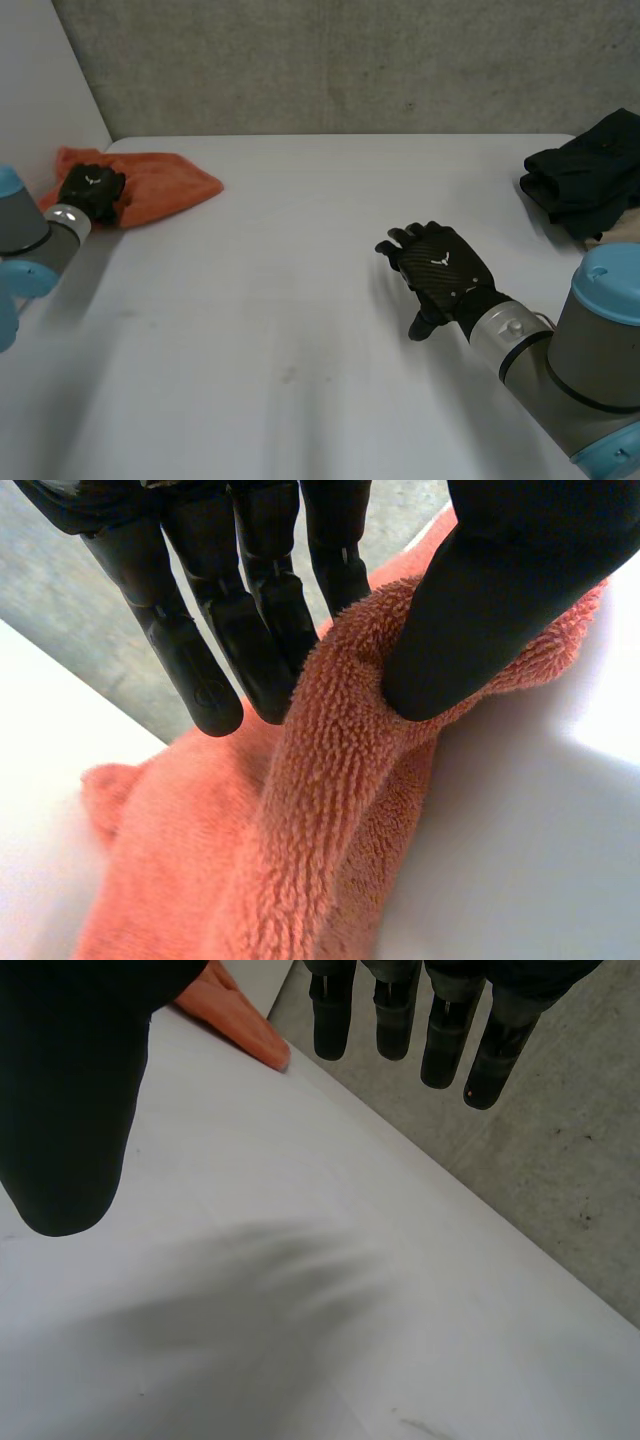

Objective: Fold the laundry.

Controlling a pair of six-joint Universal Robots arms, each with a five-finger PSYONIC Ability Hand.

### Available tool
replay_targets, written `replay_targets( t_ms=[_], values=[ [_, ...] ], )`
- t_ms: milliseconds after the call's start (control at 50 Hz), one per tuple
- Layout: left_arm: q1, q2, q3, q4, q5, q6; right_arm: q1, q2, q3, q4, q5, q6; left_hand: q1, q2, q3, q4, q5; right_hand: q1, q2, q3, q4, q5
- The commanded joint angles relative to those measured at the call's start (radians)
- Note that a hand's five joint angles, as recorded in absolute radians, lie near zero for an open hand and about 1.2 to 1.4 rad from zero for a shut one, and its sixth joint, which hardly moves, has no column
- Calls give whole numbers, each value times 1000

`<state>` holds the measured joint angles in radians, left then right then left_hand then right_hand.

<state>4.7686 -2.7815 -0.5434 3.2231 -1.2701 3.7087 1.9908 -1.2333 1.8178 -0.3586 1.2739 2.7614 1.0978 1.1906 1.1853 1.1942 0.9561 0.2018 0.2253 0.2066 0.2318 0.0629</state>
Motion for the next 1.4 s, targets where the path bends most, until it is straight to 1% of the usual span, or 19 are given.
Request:
replay_targets(
  t_ms=[20,80,180,260,280,360,420,440,520,660,740,800,860,960,1040,1060,1140,1220,1400],
  values=[
    [-56,248,-291,139,-115,-13,-3,0,-3,0,1,-9,298,206,211,202,266,-27,-51,-32,-57,-63],
    [-99,414,-473,202,-117,-61,-3,0,-6,0,1,-11,298,206,211,202,266,-27,-51,-32,-57,-63],
    [-203,641,-694,204,-117,-196,-3,-2,-12,1,2,-9,298,206,211,202,266,-27,-51,-32,-57,-63],
    [-320,821,-874,147,-111,-338,-12,-5,-25,1,12,-6,298,206,211,202,266,-27,-51,-32,-57,-63],
    [-379,871,-935,120,-94,-393,-30,-6,-31,3,24,-6,298,206,211,202,266,-27,-51,-32,-57,-63],
    [-545,942,-1056,93,-16,-522,-82,-12,-54,9,65,-5,298,206,211,202,266,-27,-51,-32,-57,-63],
    [-639,938,-1092,95,24,-594,-98,-12,-63,10,81,-3,273,180,185,176,240,-27,-51,-32,-57,-63],
    [-694,930,-1102,95,34,-611,-102,-12,-69,10,84,-5,-190,-283,-277,-286,-223,-27,-51,-32,-57,-63],
    [-772,884,-1071,93,-1,-607,-119,-14,-75,12,84,-3,-853,-946,-941,-950,-886,-27,-51,-32,-57,-63],
    [-751,892,-1031,92,-135,-595,-121,-17,-78,18,73,-5,-884,-977,-972,-981,-917,-27,-51,-32,-57,-63],
    [-691,922,-1027,89,-176,-547,-116,-47,-83,82,58,-16,-870,-963,-957,-966,-903,-27,-51,-32,-57,-63],
    [-613,956,-1041,92,-178,-466,-116,-72,-101,168,42,-34,-864,-957,-951,-960,-897,-27,-51,-32,-57,-63],
    [-544,970,-1052,101,-176,-365,-116,-86,-129,326,6,-80,-858,-951,-945,-954,-891,-27,-51,-32,-57,-63],
    [-451,921,-1052,104,-169,-195,-107,-118,-157,562,-11,-150,-834,-927,-922,-931,-867,-27,-51,-32,-57,-63],
    [-375,863,-1047,109,-108,-41,-109,-121,-149,667,-19,-155,-828,-921,-916,-925,-861,-27,-51,-32,-57,-63],
    [-342,832,-1035,109,-60,8,-104,-121,-140,667,-18,-148,-826,-918,-913,-922,-858,-27,-51,-32,-57,-63],
    [-260,739,-969,109,62,72,-72,-129,-80,635,-19,-115,-817,-910,-904,-913,-850,-27,-51,-32,-57,-63],
    [-217,622,-842,93,130,77,-6,-129,-10,531,-1,-71,-732,-825,-820,-828,-765,-27,-51,-32,-57,-63],
    [-194,439,-627,50,138,85,97,-114,110,314,113,-57,-705,-798,-793,-802,-738,-8,-32,-13,-38,-44]
  ],
)
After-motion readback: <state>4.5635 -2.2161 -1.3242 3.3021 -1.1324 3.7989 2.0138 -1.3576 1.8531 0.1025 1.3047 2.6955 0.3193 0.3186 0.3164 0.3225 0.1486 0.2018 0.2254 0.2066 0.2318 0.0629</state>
